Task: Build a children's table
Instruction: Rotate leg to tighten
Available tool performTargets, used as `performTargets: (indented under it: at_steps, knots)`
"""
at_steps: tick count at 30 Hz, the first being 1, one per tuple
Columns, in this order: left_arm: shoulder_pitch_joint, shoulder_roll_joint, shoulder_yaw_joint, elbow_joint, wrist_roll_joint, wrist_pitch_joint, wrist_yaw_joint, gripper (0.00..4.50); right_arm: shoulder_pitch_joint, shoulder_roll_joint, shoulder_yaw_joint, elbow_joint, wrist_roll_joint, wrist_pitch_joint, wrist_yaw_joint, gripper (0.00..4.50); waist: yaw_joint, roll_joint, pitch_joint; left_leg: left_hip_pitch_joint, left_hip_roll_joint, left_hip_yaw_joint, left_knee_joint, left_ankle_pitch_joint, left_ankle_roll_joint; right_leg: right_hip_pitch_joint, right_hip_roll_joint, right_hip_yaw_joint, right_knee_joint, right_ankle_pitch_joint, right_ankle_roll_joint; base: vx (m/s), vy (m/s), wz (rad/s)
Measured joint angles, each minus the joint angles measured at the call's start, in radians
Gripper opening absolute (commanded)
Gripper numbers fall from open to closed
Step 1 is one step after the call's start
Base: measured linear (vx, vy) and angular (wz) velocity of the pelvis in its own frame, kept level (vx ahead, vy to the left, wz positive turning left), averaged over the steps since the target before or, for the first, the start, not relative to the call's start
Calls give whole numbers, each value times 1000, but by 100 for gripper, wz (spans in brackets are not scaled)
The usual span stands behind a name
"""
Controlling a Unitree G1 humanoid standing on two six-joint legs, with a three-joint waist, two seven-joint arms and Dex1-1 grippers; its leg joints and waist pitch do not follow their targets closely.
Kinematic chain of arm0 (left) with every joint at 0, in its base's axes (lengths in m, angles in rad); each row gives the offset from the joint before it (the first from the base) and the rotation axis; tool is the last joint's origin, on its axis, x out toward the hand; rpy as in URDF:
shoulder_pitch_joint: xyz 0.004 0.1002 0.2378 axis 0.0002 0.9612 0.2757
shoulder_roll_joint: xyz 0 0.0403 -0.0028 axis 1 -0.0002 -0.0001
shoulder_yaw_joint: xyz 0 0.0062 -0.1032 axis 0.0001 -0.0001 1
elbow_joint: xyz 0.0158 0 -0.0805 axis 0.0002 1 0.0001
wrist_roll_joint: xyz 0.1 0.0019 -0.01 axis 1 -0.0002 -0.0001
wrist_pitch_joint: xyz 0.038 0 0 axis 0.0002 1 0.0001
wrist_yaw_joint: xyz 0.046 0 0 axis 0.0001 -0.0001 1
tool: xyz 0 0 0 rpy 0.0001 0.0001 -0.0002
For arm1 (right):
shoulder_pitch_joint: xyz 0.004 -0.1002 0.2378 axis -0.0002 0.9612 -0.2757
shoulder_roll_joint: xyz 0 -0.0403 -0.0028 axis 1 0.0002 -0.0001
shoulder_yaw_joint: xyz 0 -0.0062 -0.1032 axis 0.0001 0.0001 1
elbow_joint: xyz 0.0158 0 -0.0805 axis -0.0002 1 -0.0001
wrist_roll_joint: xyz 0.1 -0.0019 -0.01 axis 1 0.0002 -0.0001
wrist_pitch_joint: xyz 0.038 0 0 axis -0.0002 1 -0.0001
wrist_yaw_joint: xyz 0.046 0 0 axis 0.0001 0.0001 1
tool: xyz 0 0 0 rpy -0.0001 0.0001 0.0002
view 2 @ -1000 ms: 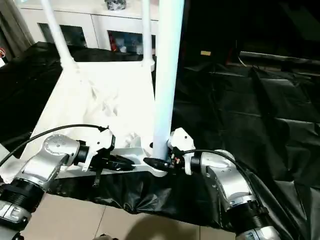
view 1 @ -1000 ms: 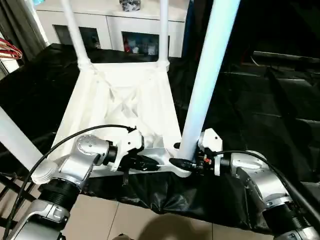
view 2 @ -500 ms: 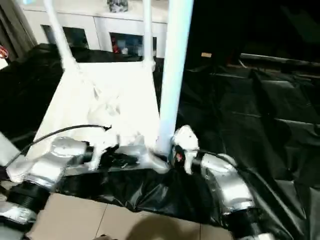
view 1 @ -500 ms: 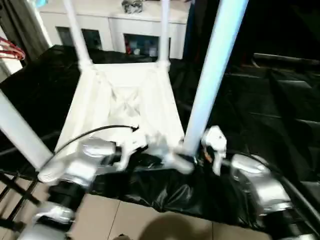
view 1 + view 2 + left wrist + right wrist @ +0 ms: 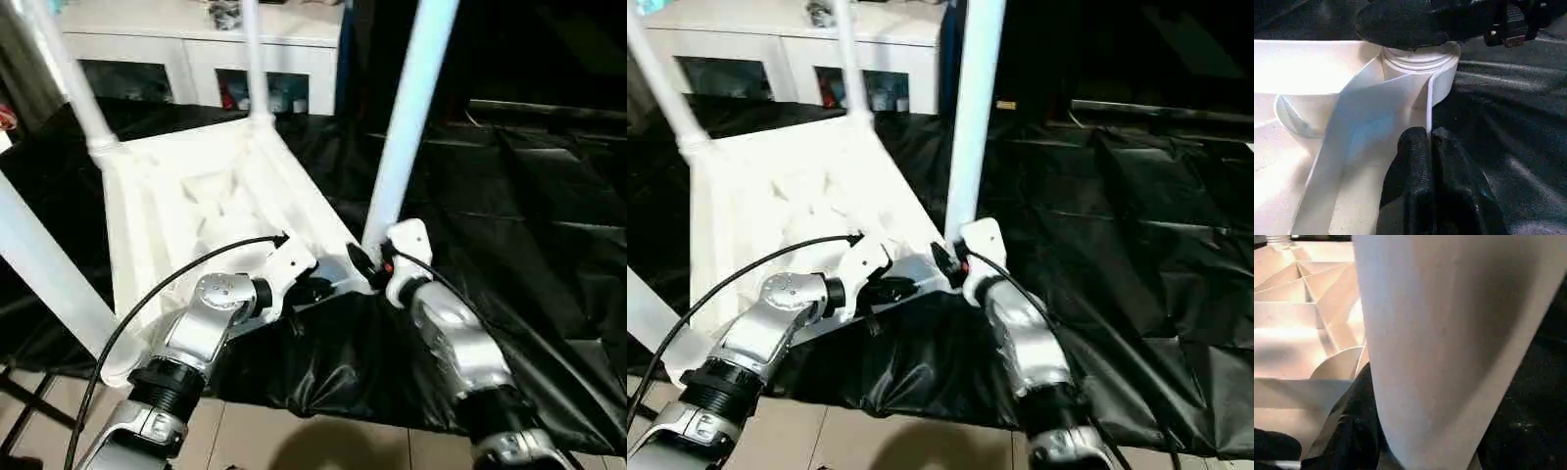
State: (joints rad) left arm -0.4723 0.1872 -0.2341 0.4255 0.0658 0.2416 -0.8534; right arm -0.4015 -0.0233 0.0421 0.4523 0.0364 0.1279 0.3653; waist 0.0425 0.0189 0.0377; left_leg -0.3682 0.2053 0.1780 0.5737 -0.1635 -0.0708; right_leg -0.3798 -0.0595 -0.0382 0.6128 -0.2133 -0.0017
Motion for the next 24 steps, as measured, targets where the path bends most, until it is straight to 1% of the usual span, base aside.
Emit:
performTargets:
  at_steps: [1, 4, 8, 10, 12, 14, 15, 20, 22, 24]
  knots:
    - [0, 0, 0, 0, 0, 0, -2, 0, 2, 2, -1, -6, 12, 5, 5, 267, 0, 0, 0, 0, 0, 0, 0, 0, 0, 0, 0, 0, 0, 0, 0, 0, 0, 0]
    - [0, 6, 2, -2, 0, 0, -25, 0, 15, -8, -1, -25, 14, 10, 43, 296, 1, 0, 0, 0, 0, 0, 0, 0, 0, 0, 0, 0, 0, 0, 0, 0, 0, 0]
    - [1, 42, -2, -10, -22, -13, -97, 0, 46, -64, 14, -66, 46, 3, 182, 296, 1, 2, 1, -2, 0, 0, -3, 0, 0, -1, 0, 0, -2, 0, 0, 0, 0, 0]
    - [3, 72, -3, -10, -43, -30, -149, 0, 60, -118, 41, -95, 62, 4, 274, 296, 4, 2, 1, -2, 0, 0, -4, 0, 0, -2, 0, -1, -3, -1, 0, 0, 0, 0]
    - [3, 90, -6, -6, -51, -49, -194, 0, 68, -146, 50, -113, 81, 11, 341, 296, 6, 3, 1, -3, 0, 0, -4, 0, 0, -3, 0, -1, -2, -1, -1, 0, 0, 0]
    - [2, 114, -9, 10, -61, -85, -246, 0, 77, -189, 67, -134, 91, 18, 415, 296, 12, 3, 2, -3, 0, 0, -4, 0, 0, -3, 0, -2, -3, -1, -1, 0, 0, 0]
    - [-1, 133, -12, 24, -73, -111, -289, 0, 80, -221, 89, -148, 100, 19, 482, 296, 15, 4, 2, -4, 0, 0, -4, 0, 0, -3, 0, -1, -3, -1, -1, 0, 0, 0]
    - [-17, 186, -18, 61, -90, -149, -394, 0, 87, -280, 121, -169, 124, 21, 620, 296, 25, 3, 3, -4, 0, 0, -3, 0, 0, -2, 0, -2, -2, -1, -1, 0, 0, 0]
    - [-22, 196, -19, 70, -90, -158, -410, 0, 87, -287, 124, -171, 126, 21, 641, 271, 27, 2, 3, -4, 0, 0, -2, 0, 0, -2, 0, -1, -2, -1, -1, 0, 0, 0]
    - [-36, 204, -27, 84, -91, -166, -438, 0, 81, -310, 135, -171, 125, 17, 671, 263, 33, 2, 3, -4, 0, 0, -2, 0, 0, -2, 0, -2, -2, -1, -1, 0, 0, 0]
